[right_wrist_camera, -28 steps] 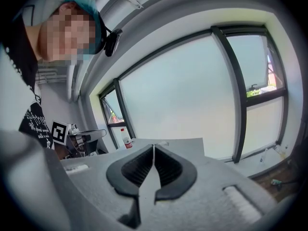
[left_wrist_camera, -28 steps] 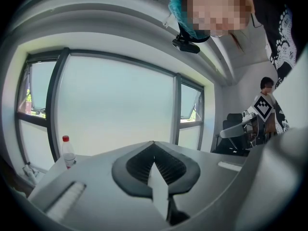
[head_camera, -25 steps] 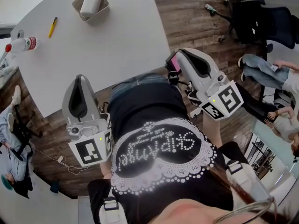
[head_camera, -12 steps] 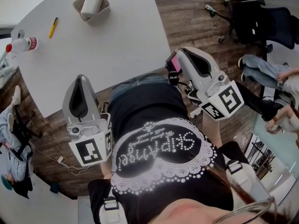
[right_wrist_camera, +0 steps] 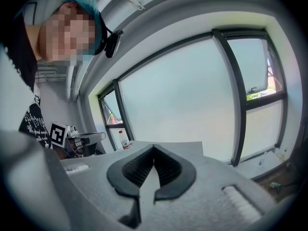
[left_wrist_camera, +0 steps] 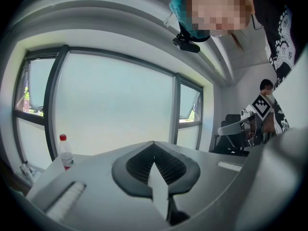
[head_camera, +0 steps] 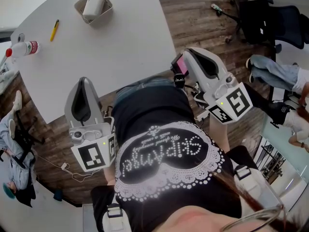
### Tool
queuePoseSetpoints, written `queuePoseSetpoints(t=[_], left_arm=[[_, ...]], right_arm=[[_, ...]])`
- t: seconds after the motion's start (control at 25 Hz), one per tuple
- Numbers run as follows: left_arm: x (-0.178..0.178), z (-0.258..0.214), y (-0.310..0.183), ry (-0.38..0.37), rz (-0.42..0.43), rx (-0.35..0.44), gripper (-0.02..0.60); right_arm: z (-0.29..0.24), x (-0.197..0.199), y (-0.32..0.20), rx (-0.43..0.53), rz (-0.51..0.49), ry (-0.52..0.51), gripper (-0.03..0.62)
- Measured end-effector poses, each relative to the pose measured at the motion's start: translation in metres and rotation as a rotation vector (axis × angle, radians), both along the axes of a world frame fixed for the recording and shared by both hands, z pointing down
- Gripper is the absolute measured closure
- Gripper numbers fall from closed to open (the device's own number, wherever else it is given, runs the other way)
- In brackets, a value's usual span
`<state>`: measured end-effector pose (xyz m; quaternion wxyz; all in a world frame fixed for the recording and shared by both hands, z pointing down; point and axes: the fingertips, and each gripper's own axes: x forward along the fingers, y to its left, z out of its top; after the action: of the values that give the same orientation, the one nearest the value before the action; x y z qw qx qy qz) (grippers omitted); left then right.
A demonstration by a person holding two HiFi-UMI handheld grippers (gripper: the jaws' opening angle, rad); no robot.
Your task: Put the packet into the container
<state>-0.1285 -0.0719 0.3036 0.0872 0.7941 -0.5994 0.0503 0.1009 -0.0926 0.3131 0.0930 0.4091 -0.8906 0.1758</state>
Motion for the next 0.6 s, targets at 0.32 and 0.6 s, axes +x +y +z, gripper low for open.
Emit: queuePoseSetpoints(t=[0.32, 0.6], left_arm=[[0.0, 0.002, -0.007, 0.003, 0.012, -0.005, 0.577], [0.001, 0.002, -0.014, 0.011, 0.019, -0.009, 0.577]], right_arm=[[0.002, 0.0, -0.005, -0.008, 0.007, 0.01, 0.591], [0.005, 0.001, -0.009, -0.021, 0.016, 0.012, 0.591]])
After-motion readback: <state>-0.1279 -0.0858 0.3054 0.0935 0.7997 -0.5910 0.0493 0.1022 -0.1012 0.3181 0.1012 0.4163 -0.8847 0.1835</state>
